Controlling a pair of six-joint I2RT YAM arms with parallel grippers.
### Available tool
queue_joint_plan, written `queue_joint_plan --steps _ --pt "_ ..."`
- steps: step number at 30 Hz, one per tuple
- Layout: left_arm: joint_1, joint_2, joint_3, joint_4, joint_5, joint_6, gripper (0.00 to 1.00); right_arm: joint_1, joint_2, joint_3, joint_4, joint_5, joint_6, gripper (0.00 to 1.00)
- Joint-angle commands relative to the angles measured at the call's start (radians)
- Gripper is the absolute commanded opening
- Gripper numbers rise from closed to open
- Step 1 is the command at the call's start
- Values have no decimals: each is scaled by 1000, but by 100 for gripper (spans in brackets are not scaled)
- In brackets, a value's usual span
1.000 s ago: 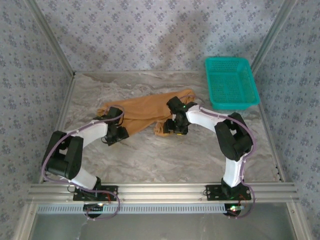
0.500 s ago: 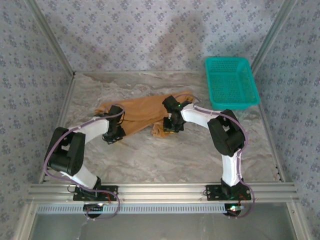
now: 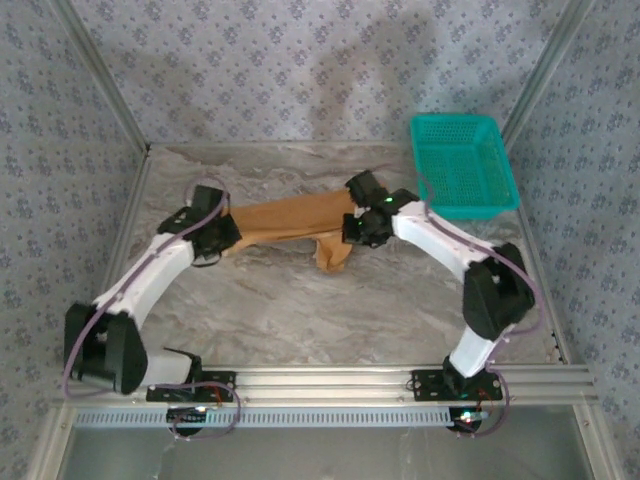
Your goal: Fold the inside-out t-shirt
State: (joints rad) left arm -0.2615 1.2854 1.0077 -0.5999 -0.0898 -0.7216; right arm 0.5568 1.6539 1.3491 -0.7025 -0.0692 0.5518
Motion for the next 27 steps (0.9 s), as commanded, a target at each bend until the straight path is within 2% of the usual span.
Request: queue_joint_plan --steps 1,4,6,12,16,20,23,27 --pt "89 -137 89 -93 -4 48 0 -78 -150 -3 -61 26 -15 0" --pt "168 -226 168 -107 -6 75 0 -143 -263 0 -49 -19 -21 0" --pt "189 -261 221 -102 -1 83 0 -168 -319 12 -40 -46 -36 0" --pt "191 -265 266 -85 56 78 0 -173 -360 39 -12 -134 -70 0" --pt "191 -248 254 -93 44 92 0 -175 -382 38 -36 -114 -81 0" --pt "193 -233 235 -85 -5 109 0 -221 -394 46 -68 -75 -88 0" --pt "234 -165 229 -38 -65 119 0 -293 -407 27 -85 -71 -82 0" --pt "322 47 278 -46 -63 101 0 -375 -417 -35 -84 -104 -65 0"
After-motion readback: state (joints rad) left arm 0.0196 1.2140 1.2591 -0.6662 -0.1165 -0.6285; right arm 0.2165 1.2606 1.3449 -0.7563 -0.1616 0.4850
